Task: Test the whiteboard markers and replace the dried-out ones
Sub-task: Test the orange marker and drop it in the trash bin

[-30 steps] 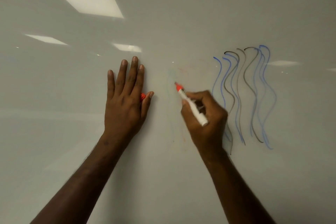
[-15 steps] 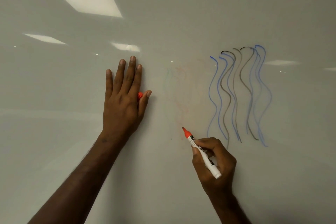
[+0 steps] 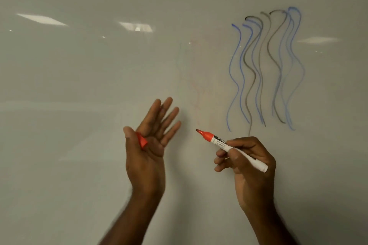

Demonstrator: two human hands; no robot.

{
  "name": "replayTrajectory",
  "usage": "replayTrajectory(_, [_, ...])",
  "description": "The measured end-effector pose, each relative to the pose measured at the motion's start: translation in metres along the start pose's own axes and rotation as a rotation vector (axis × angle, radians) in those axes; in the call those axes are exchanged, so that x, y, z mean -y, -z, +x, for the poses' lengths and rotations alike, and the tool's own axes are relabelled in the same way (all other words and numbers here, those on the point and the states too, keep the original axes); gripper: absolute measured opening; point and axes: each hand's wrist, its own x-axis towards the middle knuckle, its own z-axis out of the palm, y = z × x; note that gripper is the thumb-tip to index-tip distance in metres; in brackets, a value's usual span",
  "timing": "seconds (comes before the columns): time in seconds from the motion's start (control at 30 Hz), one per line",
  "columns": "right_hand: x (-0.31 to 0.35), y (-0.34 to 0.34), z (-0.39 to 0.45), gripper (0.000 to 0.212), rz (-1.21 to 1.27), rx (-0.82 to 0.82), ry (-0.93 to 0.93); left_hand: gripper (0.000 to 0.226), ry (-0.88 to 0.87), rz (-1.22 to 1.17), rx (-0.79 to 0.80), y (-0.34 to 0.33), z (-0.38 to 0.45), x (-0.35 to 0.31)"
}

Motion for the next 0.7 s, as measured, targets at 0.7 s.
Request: replayTrajectory(0.7, [-0.002, 0.000, -0.041, 0.020, -0.206, 0.287, -0.113, 0.074, 0.212, -0.099, -0.099, -0.009, -0.061, 0.046])
